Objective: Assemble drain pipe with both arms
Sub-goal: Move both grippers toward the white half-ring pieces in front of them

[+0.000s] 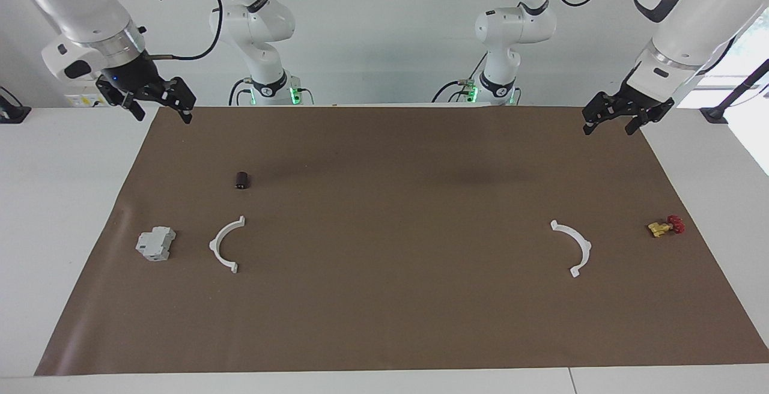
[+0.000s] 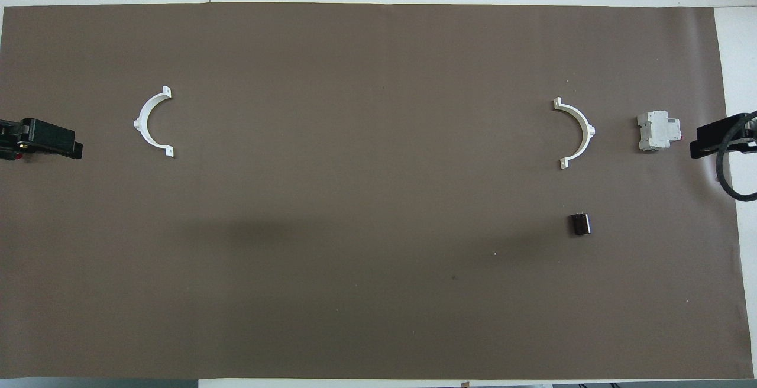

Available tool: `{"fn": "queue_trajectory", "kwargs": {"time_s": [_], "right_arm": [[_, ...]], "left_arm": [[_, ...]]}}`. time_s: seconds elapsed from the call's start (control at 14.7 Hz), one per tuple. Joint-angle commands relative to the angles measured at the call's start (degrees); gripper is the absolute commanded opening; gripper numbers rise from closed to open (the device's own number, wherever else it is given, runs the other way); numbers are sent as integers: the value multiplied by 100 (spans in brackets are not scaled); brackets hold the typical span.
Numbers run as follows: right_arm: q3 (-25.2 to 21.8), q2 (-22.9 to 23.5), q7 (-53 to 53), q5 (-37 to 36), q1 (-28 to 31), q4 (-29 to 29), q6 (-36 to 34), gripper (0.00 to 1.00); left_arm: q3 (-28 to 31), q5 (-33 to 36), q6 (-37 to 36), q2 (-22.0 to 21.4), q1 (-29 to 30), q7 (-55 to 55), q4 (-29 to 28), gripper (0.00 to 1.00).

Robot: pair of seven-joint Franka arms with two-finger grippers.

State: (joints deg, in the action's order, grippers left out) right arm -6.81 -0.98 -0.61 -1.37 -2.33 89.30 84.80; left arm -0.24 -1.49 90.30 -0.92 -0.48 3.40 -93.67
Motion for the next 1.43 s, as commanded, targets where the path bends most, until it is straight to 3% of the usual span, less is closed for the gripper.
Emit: {"fn": "queue_trajectory", "kwargs": {"time_s": [0.0, 0.48, 0.68, 0.95, 1.09, 1.36], "right_arm": [[-66, -61, 17, 40, 12, 17, -52, 100], [-57, -78, 78, 49, 162, 35, -52, 100], [-31, -78, 78, 31, 153, 200, 158, 100], [13, -61, 96, 31, 153, 956, 1194, 100], [57, 35, 165, 40, 153, 1491, 2140, 100], [224, 439, 684, 40, 197, 2336, 3672, 100]], "left_arm": [[41, 8, -21, -31, -14, 47, 24, 100], [50, 9, -30, -31, -14, 47, 16, 100], [50, 9, 329, -49, -14, 64, -141, 100], [41, 9, 908, 21, -14, 91, -431, 100], [41, 9, 1383, 30, -14, 91, -774, 100], [41, 9, 2087, 477, -49, 99, -1074, 100]]}}
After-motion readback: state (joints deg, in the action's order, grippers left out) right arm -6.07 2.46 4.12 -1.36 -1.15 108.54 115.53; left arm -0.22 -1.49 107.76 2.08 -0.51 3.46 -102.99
